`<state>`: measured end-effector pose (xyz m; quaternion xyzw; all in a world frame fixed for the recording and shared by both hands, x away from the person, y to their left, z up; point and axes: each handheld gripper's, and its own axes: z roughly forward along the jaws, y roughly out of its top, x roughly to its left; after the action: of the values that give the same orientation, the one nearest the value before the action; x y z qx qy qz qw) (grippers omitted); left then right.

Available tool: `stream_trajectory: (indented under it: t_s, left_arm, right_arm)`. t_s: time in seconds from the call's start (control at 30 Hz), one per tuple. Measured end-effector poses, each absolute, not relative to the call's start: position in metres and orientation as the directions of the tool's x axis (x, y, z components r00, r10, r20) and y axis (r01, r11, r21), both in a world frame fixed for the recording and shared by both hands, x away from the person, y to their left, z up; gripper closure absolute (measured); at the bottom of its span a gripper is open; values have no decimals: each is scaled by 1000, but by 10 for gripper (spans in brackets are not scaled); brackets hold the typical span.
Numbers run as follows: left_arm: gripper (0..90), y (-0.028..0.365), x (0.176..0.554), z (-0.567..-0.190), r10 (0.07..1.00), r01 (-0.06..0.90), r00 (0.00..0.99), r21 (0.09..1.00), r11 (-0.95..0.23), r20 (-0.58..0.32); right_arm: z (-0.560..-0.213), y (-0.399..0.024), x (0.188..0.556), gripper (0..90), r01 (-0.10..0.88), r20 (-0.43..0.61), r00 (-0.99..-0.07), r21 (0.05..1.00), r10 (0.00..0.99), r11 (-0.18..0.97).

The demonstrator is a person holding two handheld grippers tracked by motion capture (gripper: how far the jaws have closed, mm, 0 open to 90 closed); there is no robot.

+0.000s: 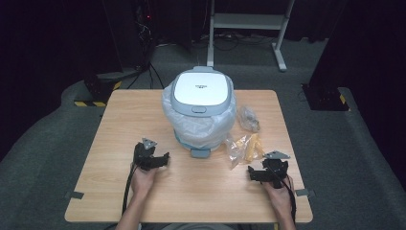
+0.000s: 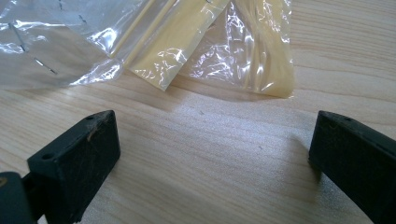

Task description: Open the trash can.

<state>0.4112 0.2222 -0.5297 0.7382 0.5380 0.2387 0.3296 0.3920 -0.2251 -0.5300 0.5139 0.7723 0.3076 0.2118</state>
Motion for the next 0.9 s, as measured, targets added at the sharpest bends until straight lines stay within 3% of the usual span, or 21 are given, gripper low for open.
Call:
stream_trajectory:
  t_s: [0.9]
  left_arm:
    - [193, 232, 406, -524, 957, 653, 286, 741, -157, -49]
  right_arm:
    - [-530, -225, 392, 15, 663, -11, -384, 693, 923, 284]
